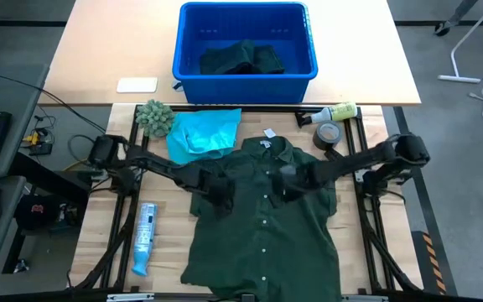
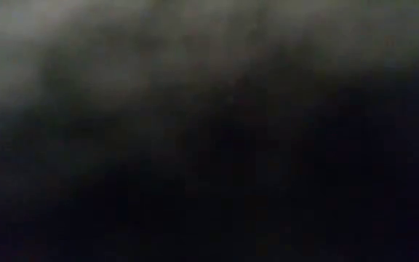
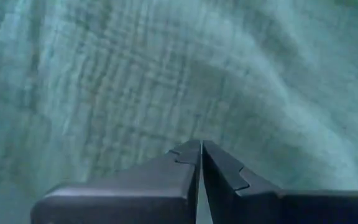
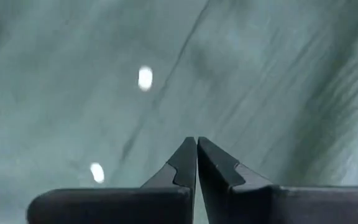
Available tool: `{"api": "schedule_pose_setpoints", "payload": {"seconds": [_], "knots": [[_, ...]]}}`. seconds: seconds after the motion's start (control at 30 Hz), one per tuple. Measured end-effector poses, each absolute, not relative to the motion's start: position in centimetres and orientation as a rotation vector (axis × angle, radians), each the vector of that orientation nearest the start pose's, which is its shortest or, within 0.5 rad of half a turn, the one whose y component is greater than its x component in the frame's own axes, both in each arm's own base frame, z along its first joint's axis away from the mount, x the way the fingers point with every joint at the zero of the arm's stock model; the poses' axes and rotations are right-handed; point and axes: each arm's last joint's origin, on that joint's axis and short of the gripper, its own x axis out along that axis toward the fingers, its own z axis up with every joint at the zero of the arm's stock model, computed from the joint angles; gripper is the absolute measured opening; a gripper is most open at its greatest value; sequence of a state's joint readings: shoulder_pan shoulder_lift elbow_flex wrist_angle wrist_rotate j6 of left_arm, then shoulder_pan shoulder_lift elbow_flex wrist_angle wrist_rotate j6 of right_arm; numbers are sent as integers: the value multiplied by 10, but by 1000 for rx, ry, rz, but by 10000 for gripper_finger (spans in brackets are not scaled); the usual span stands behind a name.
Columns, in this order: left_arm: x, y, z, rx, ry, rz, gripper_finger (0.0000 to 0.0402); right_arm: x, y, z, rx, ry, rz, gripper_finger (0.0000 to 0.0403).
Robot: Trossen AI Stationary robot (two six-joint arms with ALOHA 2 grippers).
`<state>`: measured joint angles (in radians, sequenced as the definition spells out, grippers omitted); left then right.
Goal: Fold laundry
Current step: Fold the green polo shirt from the blue laundry bin
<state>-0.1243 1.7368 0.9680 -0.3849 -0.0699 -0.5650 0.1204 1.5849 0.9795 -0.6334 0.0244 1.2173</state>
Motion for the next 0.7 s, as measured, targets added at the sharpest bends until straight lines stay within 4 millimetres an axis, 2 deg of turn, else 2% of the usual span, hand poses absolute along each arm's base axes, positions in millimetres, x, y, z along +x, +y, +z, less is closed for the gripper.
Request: {"api": "schedule_pose_setpoints", "payload": {"seconds": [0.13, 0.27, 0.37, 0.47, 0.57, 0.7], "knots": [[302, -24, 171, -460, 919, 274, 0, 272, 8, 198, 959, 1030, -680, 0], [287, -4, 185, -481, 774, 283, 0, 237, -16, 203, 941, 1069, -693, 0], [284, 16, 179, -541, 791, 329, 0, 208, -30, 191, 1028, 1107, -645, 0], [289, 32, 171, -631, 823, 334, 0, 187, -37, 175, 1117, 1059, -588, 0], [300, 34, 169, -705, 818, 329, 0, 178, -36, 165, 1174, 991, -501, 0], [304, 29, 156, -761, 871, 404, 0, 172, -32, 153, 1189, 969, -478, 0]]}}
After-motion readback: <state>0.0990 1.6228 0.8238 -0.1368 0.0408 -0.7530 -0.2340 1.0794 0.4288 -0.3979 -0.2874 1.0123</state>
